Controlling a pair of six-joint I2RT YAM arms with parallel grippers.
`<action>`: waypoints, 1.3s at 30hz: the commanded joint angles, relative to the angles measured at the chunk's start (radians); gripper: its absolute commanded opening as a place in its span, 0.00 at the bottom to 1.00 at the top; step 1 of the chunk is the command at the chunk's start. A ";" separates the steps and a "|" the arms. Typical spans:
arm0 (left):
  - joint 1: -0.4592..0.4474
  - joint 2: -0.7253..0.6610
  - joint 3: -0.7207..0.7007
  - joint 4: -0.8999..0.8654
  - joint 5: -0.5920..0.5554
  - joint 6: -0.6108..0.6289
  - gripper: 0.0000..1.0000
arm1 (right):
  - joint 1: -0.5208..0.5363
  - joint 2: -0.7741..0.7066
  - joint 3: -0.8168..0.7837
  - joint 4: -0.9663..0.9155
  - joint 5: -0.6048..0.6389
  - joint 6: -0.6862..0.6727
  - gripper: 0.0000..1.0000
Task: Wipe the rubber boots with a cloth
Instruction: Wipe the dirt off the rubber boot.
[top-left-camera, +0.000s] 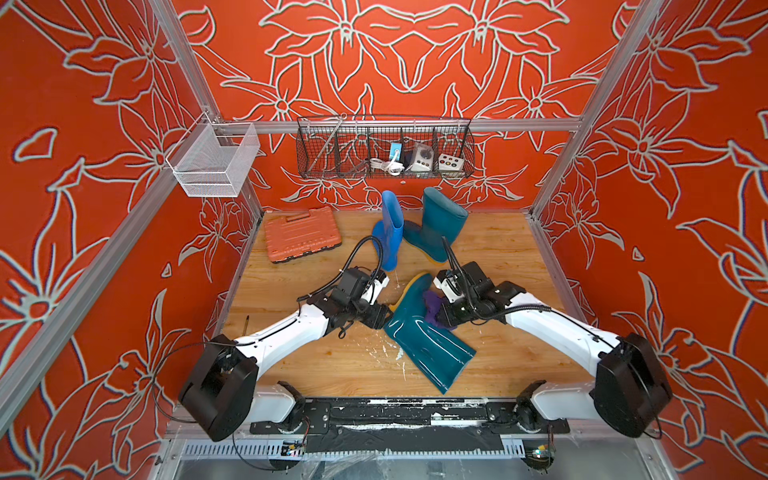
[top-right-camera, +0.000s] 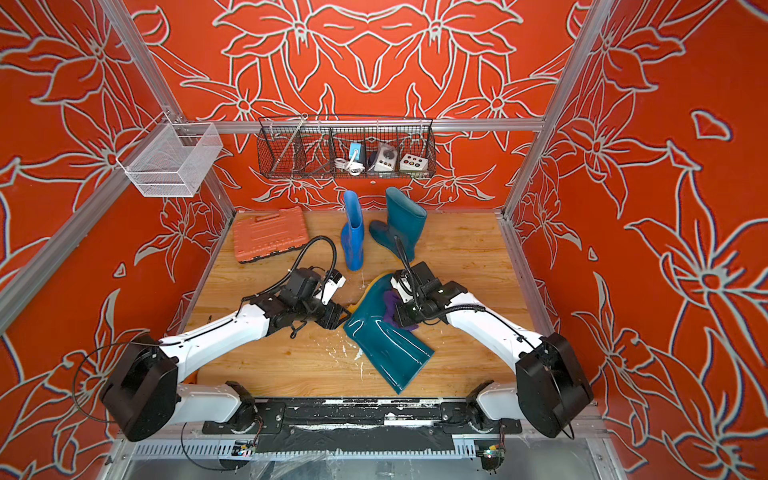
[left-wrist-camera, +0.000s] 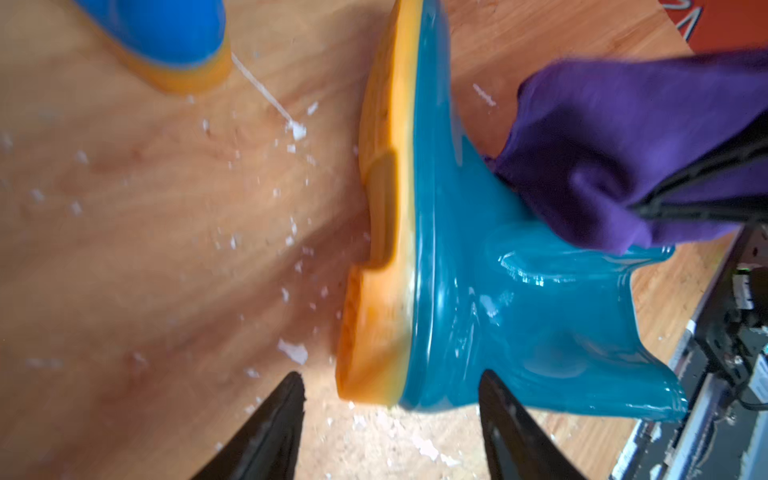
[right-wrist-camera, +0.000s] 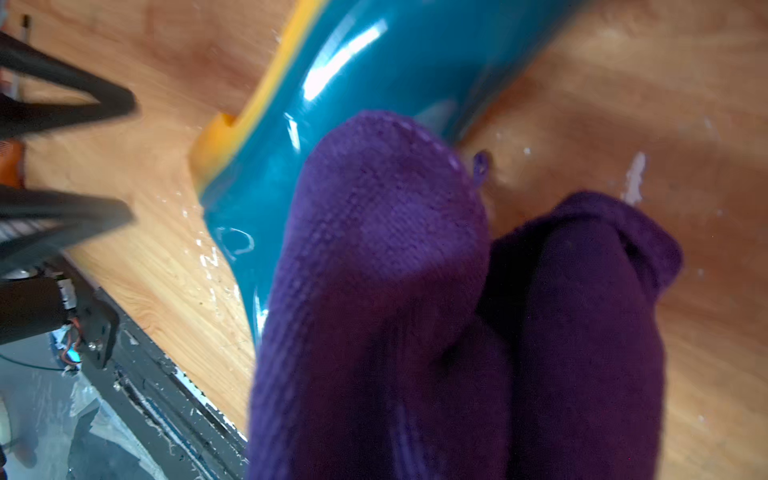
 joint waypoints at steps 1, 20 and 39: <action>0.006 -0.007 -0.089 0.203 0.054 -0.098 0.65 | 0.020 0.040 0.096 -0.041 -0.041 -0.086 0.00; 0.006 0.173 -0.122 0.380 0.148 -0.116 0.39 | 0.142 0.341 0.241 0.193 -0.261 -0.012 0.00; 0.003 -0.030 -0.103 0.193 0.174 -0.067 0.00 | -0.063 0.385 0.332 0.148 -0.282 0.028 0.00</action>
